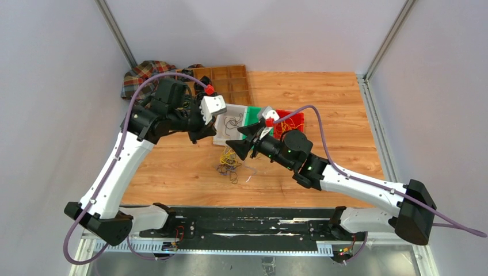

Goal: Untangle the cables

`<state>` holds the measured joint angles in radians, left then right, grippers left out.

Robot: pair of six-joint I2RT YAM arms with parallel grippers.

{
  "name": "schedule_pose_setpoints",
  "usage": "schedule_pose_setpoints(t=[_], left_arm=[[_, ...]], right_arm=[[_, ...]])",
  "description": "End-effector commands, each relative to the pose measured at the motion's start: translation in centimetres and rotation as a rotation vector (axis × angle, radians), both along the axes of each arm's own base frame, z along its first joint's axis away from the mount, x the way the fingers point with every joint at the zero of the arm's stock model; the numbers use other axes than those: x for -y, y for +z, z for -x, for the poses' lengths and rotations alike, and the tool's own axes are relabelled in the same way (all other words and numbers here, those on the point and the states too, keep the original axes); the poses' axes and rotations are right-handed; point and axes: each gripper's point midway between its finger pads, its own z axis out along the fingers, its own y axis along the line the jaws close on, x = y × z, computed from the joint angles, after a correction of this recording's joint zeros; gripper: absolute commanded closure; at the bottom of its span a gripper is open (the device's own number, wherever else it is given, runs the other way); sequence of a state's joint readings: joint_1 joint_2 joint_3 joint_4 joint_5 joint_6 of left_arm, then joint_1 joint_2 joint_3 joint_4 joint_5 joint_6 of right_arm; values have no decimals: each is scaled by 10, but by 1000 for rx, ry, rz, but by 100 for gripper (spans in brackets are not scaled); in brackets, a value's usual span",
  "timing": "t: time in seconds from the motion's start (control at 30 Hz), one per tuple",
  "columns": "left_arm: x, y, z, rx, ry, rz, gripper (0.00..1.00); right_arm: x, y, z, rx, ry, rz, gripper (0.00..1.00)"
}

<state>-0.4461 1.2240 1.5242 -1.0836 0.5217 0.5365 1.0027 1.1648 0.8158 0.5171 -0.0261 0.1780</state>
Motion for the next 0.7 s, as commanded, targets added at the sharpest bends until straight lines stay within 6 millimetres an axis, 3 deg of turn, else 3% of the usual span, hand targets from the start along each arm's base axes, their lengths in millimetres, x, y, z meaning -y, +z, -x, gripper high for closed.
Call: schedule_pose_setpoints(t=[0.0,0.3,0.47,0.67], left_arm=[[7,23,18,9,-33,55,99],[12,46,37,39,-84,94,99],[16,50,43,42,-114,106,99],[23,67,45,52,-139,145,100]], right_arm=[[-22,24,13,62,64,-38,38],[-23,11,-11,26,-56,-13,45],[-28,10,-14,21,-59,-18,48],[-38,-7,-17,-11,-50,-8,49]])
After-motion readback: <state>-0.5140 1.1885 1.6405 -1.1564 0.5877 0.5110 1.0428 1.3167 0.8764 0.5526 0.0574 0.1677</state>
